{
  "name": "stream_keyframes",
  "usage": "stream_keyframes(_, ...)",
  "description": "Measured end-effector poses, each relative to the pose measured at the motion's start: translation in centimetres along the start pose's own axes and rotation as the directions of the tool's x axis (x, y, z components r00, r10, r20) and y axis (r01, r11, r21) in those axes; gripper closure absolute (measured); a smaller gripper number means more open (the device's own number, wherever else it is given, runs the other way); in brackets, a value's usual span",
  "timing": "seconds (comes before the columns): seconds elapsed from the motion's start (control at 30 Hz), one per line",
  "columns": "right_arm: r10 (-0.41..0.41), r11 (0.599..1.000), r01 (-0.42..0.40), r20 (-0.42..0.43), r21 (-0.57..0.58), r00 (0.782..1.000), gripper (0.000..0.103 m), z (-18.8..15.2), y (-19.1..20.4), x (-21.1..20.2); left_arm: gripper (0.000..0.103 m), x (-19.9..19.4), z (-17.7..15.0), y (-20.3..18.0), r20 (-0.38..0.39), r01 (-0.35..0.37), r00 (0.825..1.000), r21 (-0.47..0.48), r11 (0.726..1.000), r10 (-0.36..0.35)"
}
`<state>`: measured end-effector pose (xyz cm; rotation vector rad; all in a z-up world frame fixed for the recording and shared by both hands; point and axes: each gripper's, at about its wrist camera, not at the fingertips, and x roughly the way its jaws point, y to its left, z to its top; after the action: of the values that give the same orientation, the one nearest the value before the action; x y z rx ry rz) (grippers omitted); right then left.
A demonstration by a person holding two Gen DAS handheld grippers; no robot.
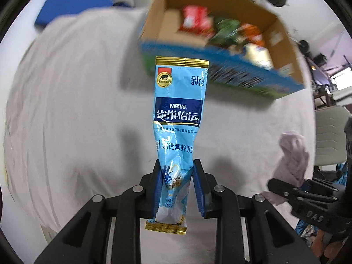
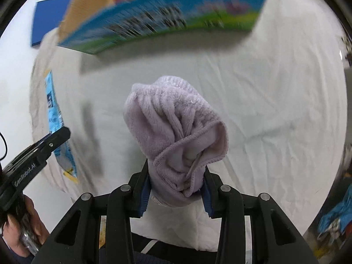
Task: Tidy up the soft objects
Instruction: 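Carry the pouch and towel into the box and open both tools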
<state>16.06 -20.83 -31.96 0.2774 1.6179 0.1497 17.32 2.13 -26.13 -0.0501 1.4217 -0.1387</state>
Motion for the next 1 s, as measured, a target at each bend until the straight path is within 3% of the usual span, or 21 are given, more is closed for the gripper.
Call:
stream_keyframes(0.33,0.014,0.997,-0.003,0.155,-0.071,0.988,0.062,1.1,2.8,-8.9,0.079,-8.5,5.0,-4.0,0.150,0.074,0.985,0.101,0.992,-0.088)
stream_keyframes(0.6,0.042,0.996,-0.022,0.238,-0.088,0.970,0.062,6.2,5.7,-12.8,0.079,-9.8,11.5,-4.8,0.195,0.111,0.972,0.111,0.988,-0.131)
stream_keyframes(0.77,0.028,0.995,-0.006,0.233,-0.098,0.972,0.062,11.5,6.3,-12.7,0.079,-8.3,16.0,-4.0,0.167,0.135,0.975,0.085,0.987,-0.148)
stream_keyframes(1.0,0.006,0.995,0.009,0.143,-0.104,0.990,0.062,19.0,6.9,-8.8,0.079,-2.7,21.5,-2.2,0.037,0.153,0.987,0.021,0.988,-0.154)
